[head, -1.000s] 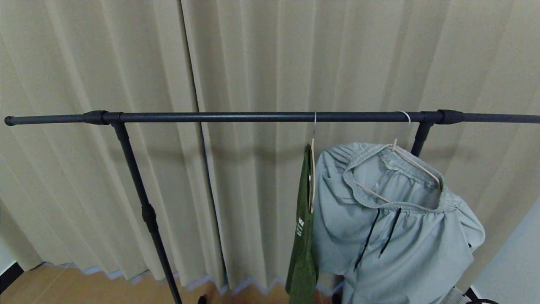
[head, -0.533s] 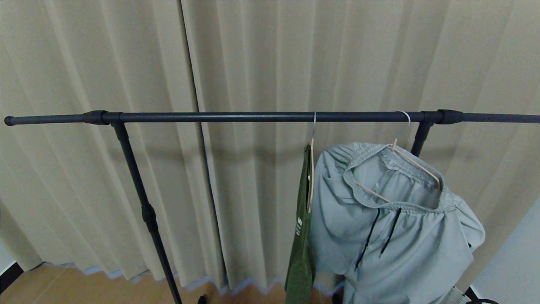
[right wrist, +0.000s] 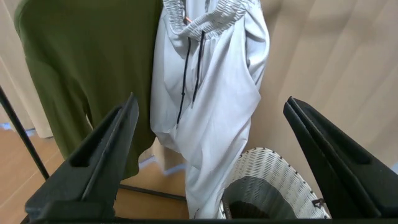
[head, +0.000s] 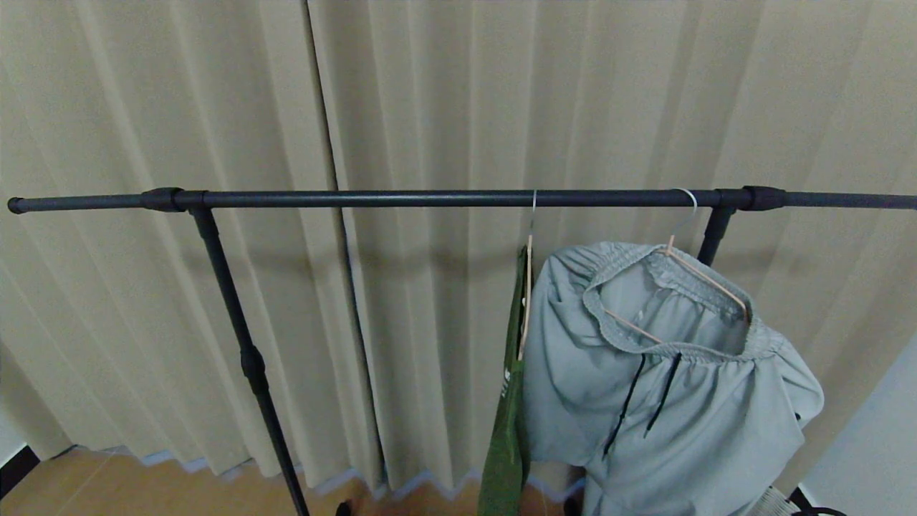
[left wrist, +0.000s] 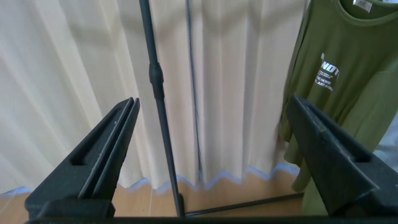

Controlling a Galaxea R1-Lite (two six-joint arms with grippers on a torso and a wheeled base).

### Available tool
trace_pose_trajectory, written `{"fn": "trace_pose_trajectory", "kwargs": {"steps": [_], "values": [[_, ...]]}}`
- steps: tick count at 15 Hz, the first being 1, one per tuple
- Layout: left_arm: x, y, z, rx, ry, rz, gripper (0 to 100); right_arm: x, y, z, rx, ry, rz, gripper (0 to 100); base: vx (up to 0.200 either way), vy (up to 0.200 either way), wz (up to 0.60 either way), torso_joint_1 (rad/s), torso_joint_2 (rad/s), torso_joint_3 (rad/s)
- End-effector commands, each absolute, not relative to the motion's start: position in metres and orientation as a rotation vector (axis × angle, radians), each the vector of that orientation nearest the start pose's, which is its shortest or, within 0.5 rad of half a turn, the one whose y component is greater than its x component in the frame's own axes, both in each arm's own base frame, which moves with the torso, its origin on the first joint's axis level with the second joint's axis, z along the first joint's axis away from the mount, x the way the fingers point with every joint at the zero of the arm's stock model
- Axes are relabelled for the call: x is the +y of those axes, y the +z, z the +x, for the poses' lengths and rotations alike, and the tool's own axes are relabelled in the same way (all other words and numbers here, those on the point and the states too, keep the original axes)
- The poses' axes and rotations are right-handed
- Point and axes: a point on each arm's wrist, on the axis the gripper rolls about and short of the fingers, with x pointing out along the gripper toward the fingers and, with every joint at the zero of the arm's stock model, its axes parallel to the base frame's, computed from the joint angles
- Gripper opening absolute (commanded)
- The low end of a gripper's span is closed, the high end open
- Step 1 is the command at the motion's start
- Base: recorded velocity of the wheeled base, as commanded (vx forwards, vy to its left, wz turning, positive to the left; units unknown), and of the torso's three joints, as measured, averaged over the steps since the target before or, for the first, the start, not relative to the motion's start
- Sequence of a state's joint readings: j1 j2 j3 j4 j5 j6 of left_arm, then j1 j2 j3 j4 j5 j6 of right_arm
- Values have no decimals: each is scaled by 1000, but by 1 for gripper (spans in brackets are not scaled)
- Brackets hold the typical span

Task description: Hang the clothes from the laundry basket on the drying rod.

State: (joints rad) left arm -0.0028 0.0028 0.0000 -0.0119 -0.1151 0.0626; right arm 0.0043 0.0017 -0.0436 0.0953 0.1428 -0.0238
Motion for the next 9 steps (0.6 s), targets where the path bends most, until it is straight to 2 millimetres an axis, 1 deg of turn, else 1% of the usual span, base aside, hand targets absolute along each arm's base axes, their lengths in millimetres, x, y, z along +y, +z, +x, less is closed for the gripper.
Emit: {"fn": "trace_pose_trajectory", "kwargs": {"steps": [1, 9], "values": [[-3, 77, -23, -16, -118, 64, 100, 3, 77, -26, 50, 139, -20, 100, 0, 0, 0, 0, 0, 0], [-3, 77, -23, -16, -118, 64, 100, 3, 77, -26, 49, 137, -20, 100, 0, 0, 0, 0, 0, 0]]}}
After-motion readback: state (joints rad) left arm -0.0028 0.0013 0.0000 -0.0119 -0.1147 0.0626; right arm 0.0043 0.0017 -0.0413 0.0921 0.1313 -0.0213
